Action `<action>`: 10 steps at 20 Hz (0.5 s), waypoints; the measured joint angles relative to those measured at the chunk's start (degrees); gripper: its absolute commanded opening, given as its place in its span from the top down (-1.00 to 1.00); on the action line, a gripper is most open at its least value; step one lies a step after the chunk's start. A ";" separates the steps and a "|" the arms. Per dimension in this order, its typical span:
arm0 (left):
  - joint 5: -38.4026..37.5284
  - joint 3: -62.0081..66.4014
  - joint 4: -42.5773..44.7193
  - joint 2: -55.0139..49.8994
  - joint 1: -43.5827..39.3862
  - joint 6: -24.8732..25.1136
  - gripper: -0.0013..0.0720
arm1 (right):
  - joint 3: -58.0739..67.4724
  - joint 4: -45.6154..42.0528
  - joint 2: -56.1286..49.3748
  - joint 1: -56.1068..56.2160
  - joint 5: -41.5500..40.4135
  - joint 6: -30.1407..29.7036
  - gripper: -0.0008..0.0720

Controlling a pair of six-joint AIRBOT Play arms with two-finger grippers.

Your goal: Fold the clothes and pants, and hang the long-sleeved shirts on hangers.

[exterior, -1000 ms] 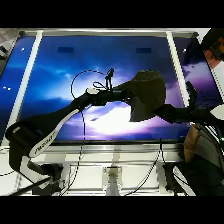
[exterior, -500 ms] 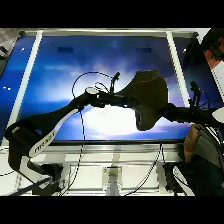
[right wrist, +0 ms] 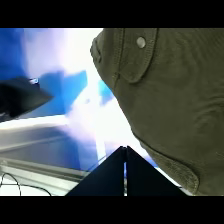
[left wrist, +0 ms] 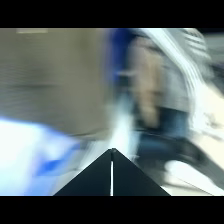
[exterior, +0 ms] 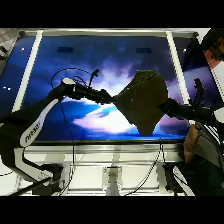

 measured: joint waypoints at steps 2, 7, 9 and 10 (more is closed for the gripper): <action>3.74 0.00 5.33 0.04 1.27 -2.62 -0.17 | 0.00 0.26 0.00 0.00 0.83 -0.50 0.93; 13.03 0.00 10.62 -0.22 2.05 -7.67 -0.17 | 0.04 2.14 0.00 0.00 3.74 -0.96 0.93; 14.99 0.00 10.43 -0.55 2.08 -10.64 -0.17 | 0.11 3.72 0.00 0.00 4.20 -1.05 0.93; 15.85 0.00 10.21 -0.74 1.86 -12.11 -0.17 | 0.11 4.22 0.00 0.00 4.44 -1.07 0.93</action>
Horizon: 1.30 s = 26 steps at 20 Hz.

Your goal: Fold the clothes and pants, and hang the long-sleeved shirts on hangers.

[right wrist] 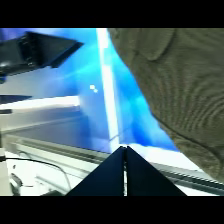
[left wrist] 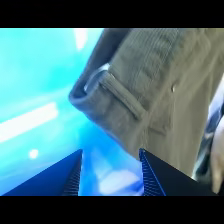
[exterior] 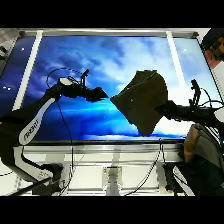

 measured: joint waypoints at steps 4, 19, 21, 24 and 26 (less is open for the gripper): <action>3.30 0.00 -0.26 -1.14 -2.14 -5.33 -0.15 | 0.00 1.77 0.00 0.00 0.13 -0.02 0.93; 7.72 2.19 -4.68 -7.69 -6.47 -13.79 0.12 | 0.00 2.91 0.00 0.00 0.59 -0.04 0.92; 7.98 3.04 -5.31 -8.46 -6.91 -13.81 0.29 | 0.00 2.45 0.00 0.00 0.87 -0.04 0.92; 8.09 4.37 -5.95 -8.98 -7.26 -13.81 0.91 | 0.00 0.90 0.00 0.00 0.48 -0.04 0.93; 8.09 5.66 -6.10 -9.11 -7.37 -13.81 0.91 | -0.07 -0.04 0.00 0.00 0.02 0.00 0.93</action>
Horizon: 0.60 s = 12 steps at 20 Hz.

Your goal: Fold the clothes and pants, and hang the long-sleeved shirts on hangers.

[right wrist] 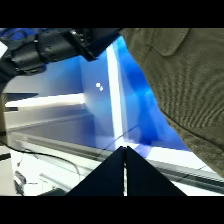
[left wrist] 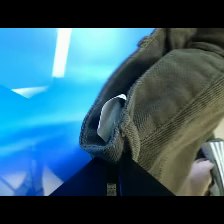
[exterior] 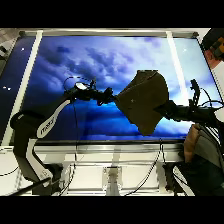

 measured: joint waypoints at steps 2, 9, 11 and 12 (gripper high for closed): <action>-0.07 1.60 -1.11 -0.09 -0.07 0.37 0.91 | -0.98 -0.46 0.00 0.00 0.20 0.20 0.93; -0.33 5.88 -4.98 0.07 -0.31 5.01 0.92 | -14.97 8.26 5.44 0.00 -2.43 4.85 0.93; -0.48 6.19 -5.44 0.15 -0.61 5.40 0.91 | -19.06 8.26 9.20 0.00 -4.57 9.75 0.93; -0.57 6.27 -5.46 0.15 -0.85 5.49 0.91 | -21.18 8.04 11.47 0.00 -5.40 12.70 0.92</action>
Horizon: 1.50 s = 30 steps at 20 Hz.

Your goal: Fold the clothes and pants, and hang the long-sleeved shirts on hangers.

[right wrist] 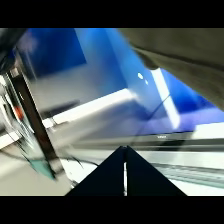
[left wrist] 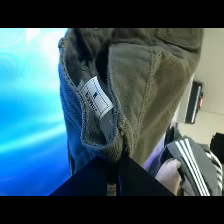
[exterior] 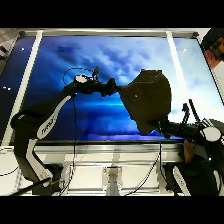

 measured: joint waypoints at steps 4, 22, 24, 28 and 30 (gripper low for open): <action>-0.33 0.22 -0.28 0.04 -1.20 0.35 0.92 | -5.60 -5.27 7.10 0.00 -0.76 10.80 0.35; -2.80 0.26 -2.99 0.48 -2.14 2.47 0.92 | -7.87 -15.19 4.92 0.00 -8.20 -58.36 -0.71; -2.86 0.26 -3.80 0.52 -2.25 2.49 0.91 | -7.87 -14.36 3.02 0.00 -8.20 -62.62 -0.71; -2.86 0.26 -4.35 0.52 -2.51 2.51 0.91 | -7.87 -13.16 0.31 0.70 -8.44 -68.78 -0.71; -2.86 0.26 -4.55 0.52 -2.60 2.51 0.91 | -7.87 -13.16 -0.61 3.10 -9.88 -70.55 -0.71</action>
